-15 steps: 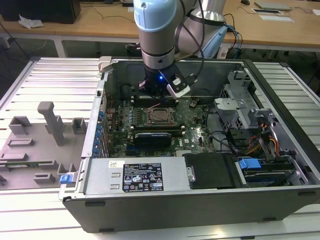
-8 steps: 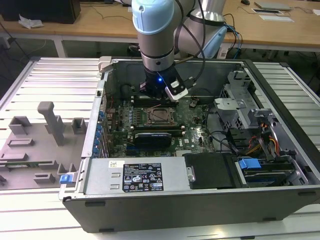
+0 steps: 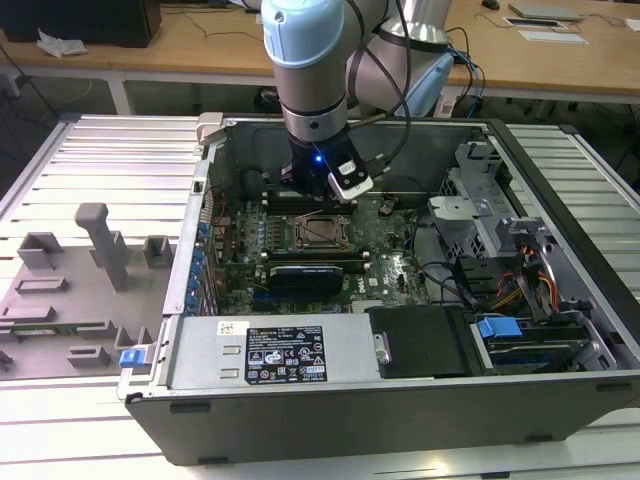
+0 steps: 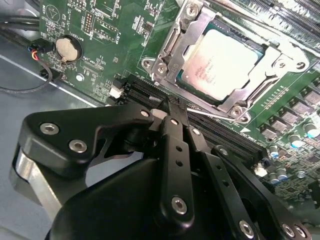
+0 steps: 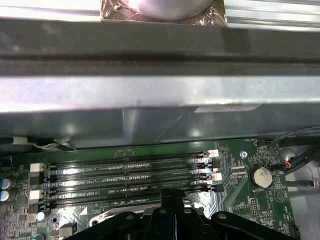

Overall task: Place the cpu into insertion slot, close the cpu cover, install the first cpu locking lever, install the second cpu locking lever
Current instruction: 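Install the first cpu locking lever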

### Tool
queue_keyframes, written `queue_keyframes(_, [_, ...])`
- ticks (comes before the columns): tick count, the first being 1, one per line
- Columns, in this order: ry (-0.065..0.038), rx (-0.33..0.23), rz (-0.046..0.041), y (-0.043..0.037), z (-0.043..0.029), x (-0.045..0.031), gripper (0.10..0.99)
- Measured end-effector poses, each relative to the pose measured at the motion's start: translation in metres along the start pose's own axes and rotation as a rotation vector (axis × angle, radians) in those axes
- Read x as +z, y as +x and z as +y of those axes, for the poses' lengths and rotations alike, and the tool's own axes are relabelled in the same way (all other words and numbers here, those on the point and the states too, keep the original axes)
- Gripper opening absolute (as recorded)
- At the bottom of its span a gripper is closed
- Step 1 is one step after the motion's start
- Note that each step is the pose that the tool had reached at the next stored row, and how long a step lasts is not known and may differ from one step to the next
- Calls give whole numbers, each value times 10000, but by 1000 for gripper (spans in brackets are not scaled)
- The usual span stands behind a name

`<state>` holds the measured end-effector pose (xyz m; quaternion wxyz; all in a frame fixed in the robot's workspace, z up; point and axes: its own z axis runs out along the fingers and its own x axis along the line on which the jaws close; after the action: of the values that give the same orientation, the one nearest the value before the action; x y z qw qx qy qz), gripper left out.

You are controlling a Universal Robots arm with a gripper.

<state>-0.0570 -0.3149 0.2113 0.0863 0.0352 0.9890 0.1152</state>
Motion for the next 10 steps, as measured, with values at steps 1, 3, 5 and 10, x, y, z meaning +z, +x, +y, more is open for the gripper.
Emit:
queue_keyframes(1, [5,24,-7,1,14,4,106])
queue_keyframes(3, [17,68,-17,4,43,12,106])
queue_keyframes(5, [40,156,-41,7,58,20,106])
queue_keyframes(10, [147,737,-182,9,56,34,106])
